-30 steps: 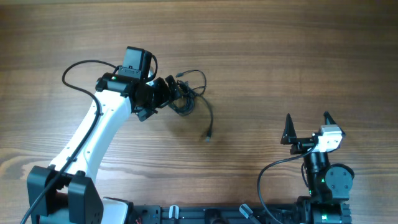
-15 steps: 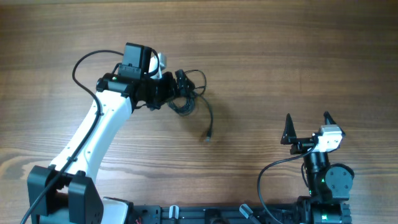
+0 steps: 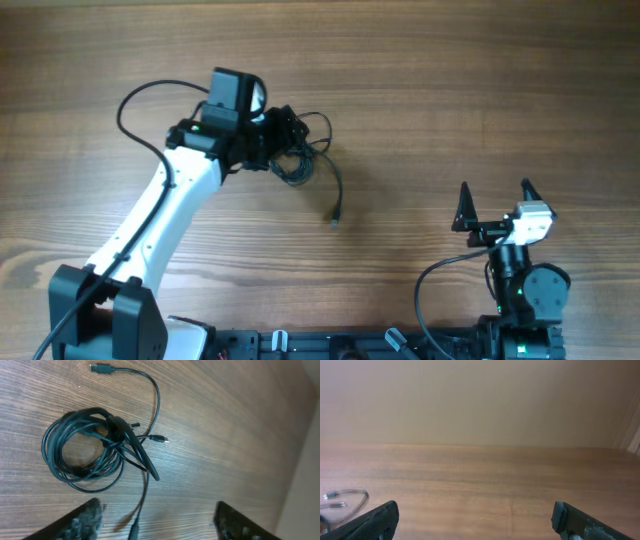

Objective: Untangle cables

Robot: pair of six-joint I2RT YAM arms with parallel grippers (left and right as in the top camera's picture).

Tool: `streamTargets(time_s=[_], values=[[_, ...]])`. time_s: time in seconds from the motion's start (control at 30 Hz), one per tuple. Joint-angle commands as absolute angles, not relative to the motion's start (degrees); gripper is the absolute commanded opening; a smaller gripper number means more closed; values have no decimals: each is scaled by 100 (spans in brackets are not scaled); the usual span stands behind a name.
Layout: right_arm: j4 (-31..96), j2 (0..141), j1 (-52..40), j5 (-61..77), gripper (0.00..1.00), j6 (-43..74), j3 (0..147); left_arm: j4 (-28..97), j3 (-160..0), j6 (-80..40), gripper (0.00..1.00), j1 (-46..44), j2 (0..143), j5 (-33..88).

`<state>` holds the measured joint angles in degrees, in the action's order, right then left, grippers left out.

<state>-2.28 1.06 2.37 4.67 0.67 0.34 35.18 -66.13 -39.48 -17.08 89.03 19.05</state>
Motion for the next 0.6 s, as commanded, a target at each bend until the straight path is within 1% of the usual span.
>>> streamTargets(time_s=[0.0,0.03,0.1,0.13,0.3,0.37,0.4,0.47,0.53,0.57], values=[[-648,80,259,891,100,1085,30,3557,-6556,-4434,72,-2075,8945,819],[-548,80,259,906,100,1402,30,3551,-6556,-4554,72,-2182,9011,729],[-458,80,259,906,100,1529,30,3503,-6556,-4657,72,-2292,9144,711],[-613,80,259,1074,100,1973,30,3472,-6556,-4700,74,-2324,9223,696],[-729,80,259,3426,100,5861,30,3098,-6556,-4698,74,-2353,9668,696],[-1205,80,259,4252,100,5822,32,2989,-6556,-4698,72,-2353,9745,696],[-1712,80,259,4665,100,5664,36,2893,-6556,-4696,69,-2353,9786,687],[-2126,80,261,4864,100,5594,163,2757,-6556,-4698,66,-2353,9850,537],[-2062,80,261,4864,100,5544,434,2633,-6556,-4698,60,-2353,9948,379],[-1957,80,261,4856,100,5483,587,2571,-6556,-4698,52,-2353,10003,375]])
